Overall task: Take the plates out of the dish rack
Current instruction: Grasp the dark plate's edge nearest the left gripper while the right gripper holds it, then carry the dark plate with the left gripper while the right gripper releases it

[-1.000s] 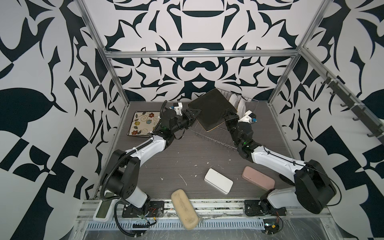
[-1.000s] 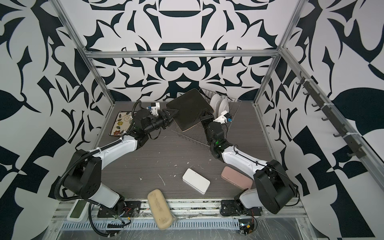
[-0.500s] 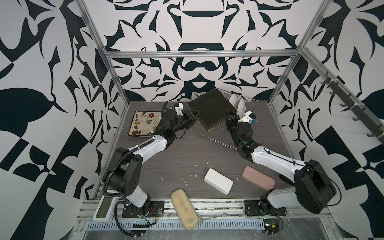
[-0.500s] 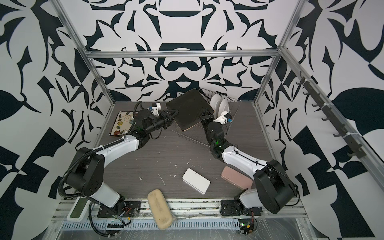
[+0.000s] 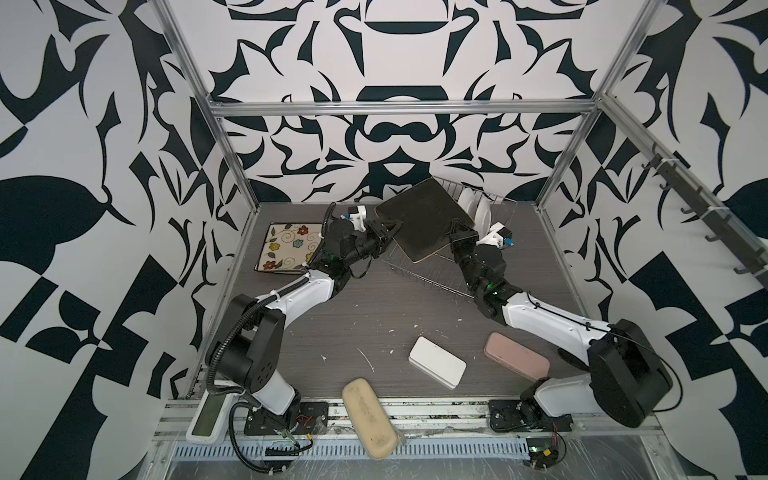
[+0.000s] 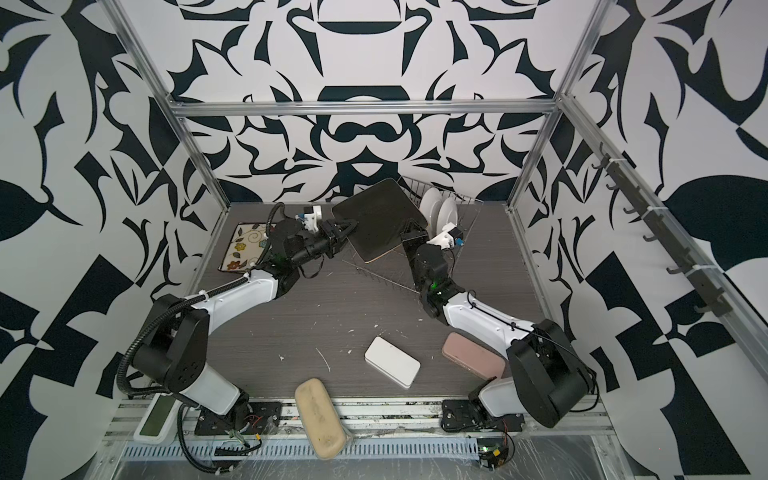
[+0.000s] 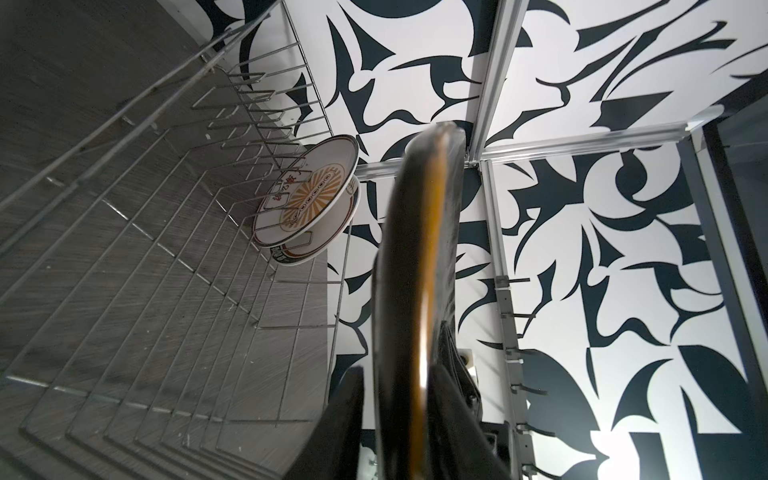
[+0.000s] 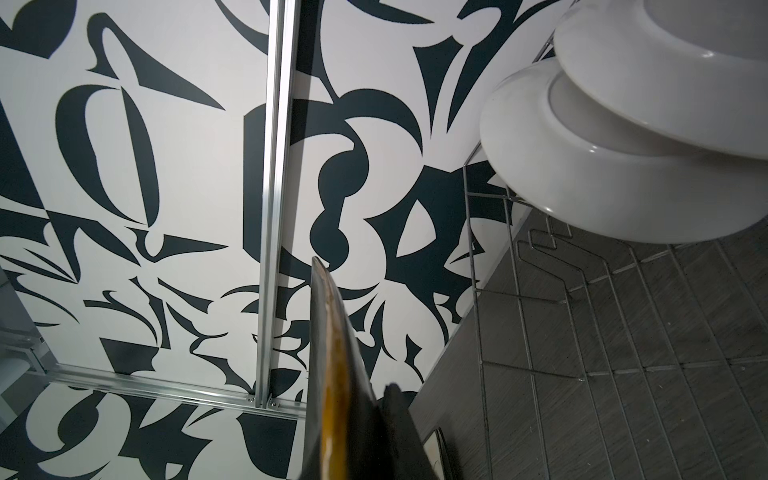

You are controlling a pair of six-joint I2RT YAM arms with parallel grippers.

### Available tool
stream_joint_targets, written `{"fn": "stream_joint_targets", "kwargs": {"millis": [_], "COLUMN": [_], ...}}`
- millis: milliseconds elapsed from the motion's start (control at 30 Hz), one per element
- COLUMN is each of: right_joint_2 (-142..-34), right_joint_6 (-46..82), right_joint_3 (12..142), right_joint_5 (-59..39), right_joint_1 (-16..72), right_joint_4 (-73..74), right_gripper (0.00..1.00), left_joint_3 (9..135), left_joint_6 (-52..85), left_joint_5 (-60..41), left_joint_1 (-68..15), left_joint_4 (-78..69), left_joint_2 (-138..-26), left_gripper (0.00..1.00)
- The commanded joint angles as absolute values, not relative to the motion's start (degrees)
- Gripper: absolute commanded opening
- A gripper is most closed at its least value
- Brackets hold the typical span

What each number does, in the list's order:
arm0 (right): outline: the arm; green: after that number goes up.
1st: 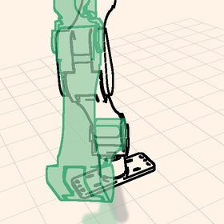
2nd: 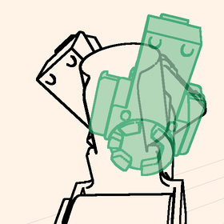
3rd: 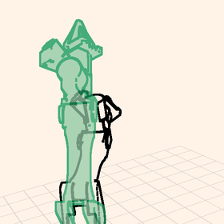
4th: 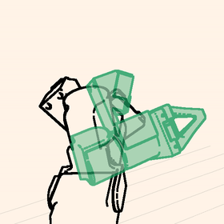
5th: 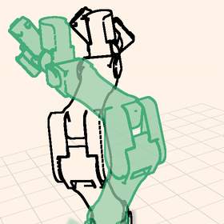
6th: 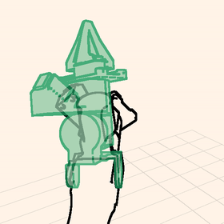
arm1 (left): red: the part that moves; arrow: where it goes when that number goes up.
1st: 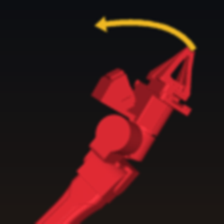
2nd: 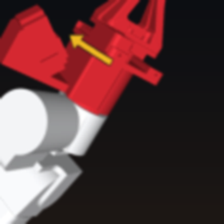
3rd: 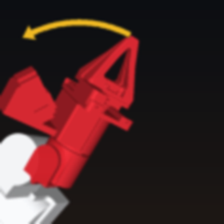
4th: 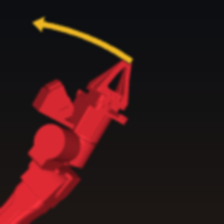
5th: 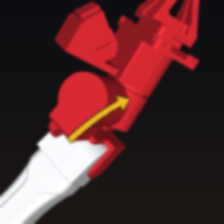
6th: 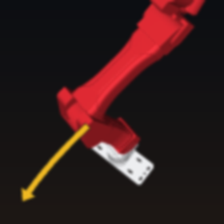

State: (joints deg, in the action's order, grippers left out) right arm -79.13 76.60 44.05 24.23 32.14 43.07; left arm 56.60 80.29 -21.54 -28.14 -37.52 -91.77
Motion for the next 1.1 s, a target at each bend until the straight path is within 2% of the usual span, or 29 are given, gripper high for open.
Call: {"fn": "stream_joint_targets", "kwargs": {"millis": [0,133,233,533,667,833,1067], "right_joint_2": [-76.4,-76.7,-77.0,-76.9,-76.6,-74.3,-71.7], "right_joint_6": [80.9,81.3,81.2,80.7,80.4,79.6,79.3], "right_joint_3": [46.5,46.6,46.6,46.8,47.0,46.3,43.5], "right_joint_5": [24.8,24.7,24.9,23.8,22.2,22.8,23.8], "right_joint_1": [32.8,33.0,33.0,33.1,33.0,33.0,32.7], "right_joint_4": [56.3,56.6,56.7,55.8,54.3,49.9,47.9], "right_gripper": [0.0,0.0,0.0,0.0,0.01,0.25,0.35], "left_joint_3": [56.7,57.3,57.7,57.0,56.9,57.8,59.1], "left_joint_6": [80.4,80.5,80.6,80.6,80.8,81.0,81.3], "left_joint_5": [-22.0,-22.1,-22.2,-21.5,-21.4,-21.7,-22.4], "left_joint_1": [-28.5,-28.8,-28.9,-28.9,-28.5,-26.8,-23.9], "left_joint_4": [-39.3,-39.2,-39.3,-39.1,-39.3,-39.2,-38.1], "left_joint_2": [-92.7,-93.3,-93.5,-92.8,-92.5,-91.5,-89.4], "left_gripper": [0.32,0.32,0.29,0.01,0.0,0.0,0.0]}}
